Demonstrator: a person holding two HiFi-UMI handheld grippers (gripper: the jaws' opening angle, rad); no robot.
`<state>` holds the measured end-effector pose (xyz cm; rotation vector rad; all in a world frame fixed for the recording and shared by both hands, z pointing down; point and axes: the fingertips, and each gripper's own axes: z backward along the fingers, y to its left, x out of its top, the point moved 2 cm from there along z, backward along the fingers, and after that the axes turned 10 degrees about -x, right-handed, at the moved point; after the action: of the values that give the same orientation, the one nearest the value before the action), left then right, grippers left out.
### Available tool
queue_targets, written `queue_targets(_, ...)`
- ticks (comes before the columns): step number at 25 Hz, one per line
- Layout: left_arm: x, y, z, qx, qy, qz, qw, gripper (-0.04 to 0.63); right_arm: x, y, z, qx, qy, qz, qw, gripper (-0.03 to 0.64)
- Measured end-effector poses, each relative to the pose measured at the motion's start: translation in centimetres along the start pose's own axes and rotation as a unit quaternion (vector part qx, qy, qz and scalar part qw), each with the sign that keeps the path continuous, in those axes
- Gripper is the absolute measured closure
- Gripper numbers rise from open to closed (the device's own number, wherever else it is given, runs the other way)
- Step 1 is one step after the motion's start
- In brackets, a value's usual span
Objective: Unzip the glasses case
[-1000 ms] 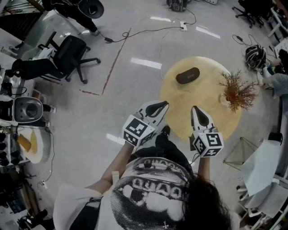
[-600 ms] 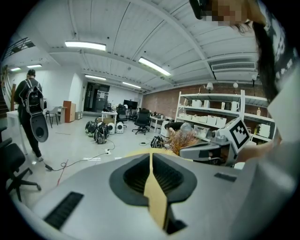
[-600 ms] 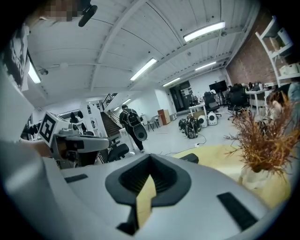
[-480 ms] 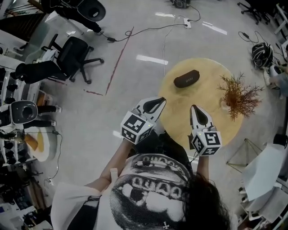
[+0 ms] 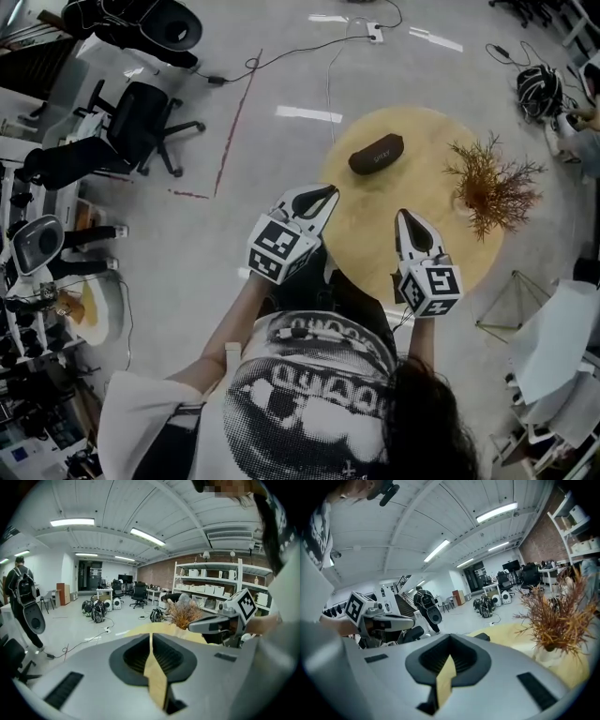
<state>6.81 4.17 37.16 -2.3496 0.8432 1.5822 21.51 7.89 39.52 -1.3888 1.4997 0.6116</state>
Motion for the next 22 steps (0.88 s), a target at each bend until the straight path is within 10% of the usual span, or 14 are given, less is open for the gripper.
queue_targets(12,-2.6,6.0,-4.2,-0.081,0.074,-0.039,0.9932,0.571,0.5,-0.1,-4.7,-0.047,0.017,0.021,0.999,0.617)
queue_targets(22,-8.0,10.4,-9.3,-0.187,0.173,-0.102,0.9616,0.569,-0.5,-0.1,-10.4,-0.063,0.079,0.195,0.976,0.595)
